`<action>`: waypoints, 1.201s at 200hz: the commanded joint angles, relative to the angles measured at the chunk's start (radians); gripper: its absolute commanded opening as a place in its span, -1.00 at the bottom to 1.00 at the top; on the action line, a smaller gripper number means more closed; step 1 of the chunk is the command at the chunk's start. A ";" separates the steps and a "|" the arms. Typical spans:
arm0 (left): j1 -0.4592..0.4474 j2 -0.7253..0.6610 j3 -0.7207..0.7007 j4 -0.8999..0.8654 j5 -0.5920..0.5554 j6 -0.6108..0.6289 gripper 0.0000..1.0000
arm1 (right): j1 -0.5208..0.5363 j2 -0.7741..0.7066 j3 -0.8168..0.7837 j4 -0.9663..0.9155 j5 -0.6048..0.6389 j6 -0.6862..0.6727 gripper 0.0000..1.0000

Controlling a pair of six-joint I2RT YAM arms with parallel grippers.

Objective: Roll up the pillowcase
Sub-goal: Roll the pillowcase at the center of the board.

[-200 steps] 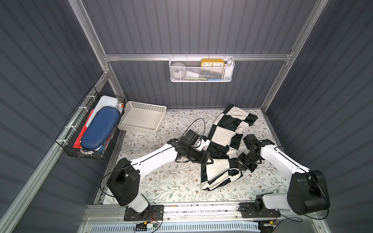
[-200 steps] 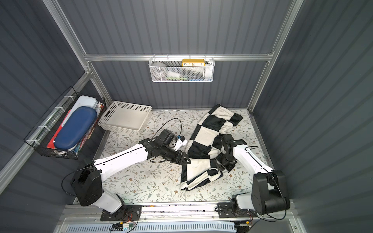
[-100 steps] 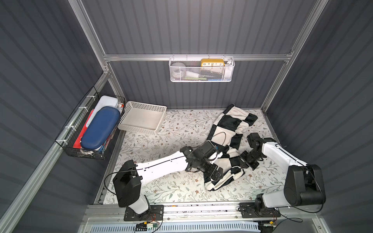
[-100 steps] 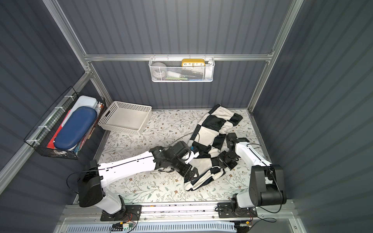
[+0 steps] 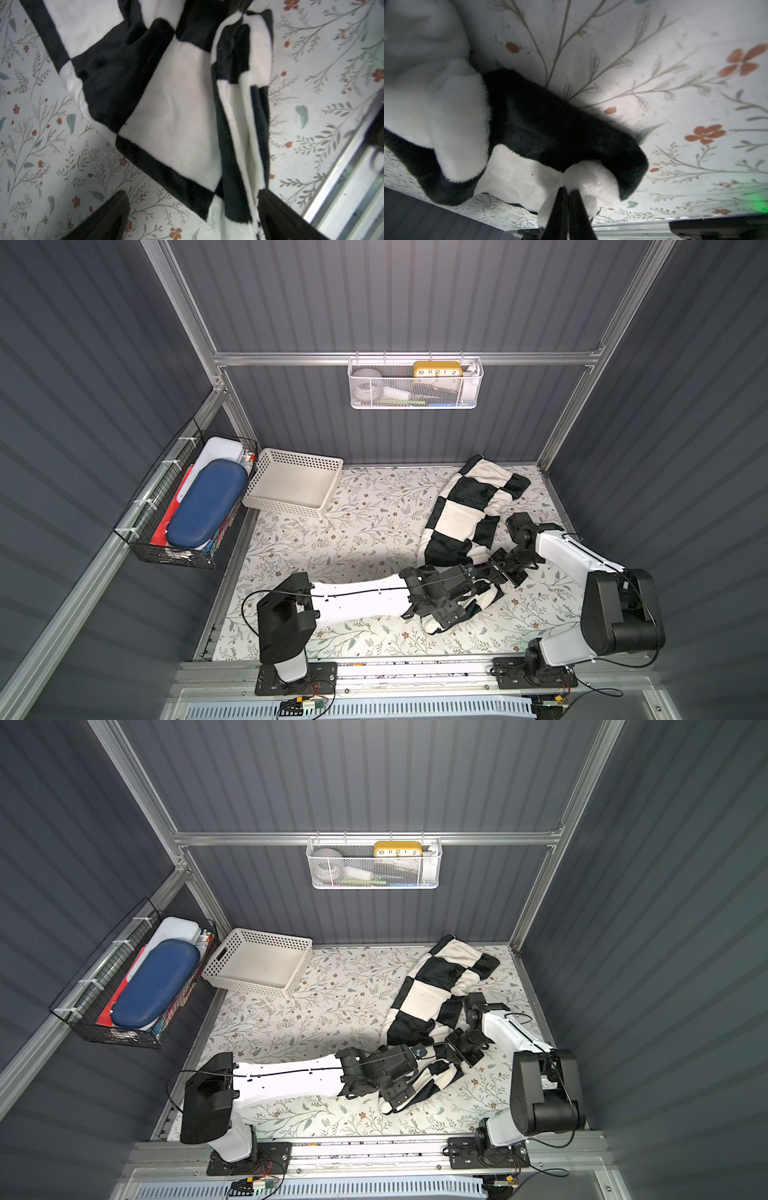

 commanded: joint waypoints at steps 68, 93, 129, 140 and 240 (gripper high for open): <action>-0.019 0.013 0.002 -0.060 0.268 0.149 0.99 | 0.000 0.010 0.001 -0.006 -0.012 -0.034 -1.00; -0.017 0.043 0.007 -0.043 0.218 0.173 0.99 | 0.000 -0.004 -0.017 0.002 -0.016 -0.031 -1.00; -0.018 0.130 0.029 -0.063 0.153 0.163 0.99 | -0.002 -0.006 -0.041 0.029 -0.028 -0.016 -1.00; -0.017 0.149 0.016 -0.060 0.114 0.161 0.99 | -0.002 -0.006 -0.047 0.036 -0.034 -0.015 -1.00; -0.020 0.174 0.020 -0.097 0.082 0.053 0.31 | -0.015 -0.014 -0.058 0.029 -0.026 -0.033 -1.00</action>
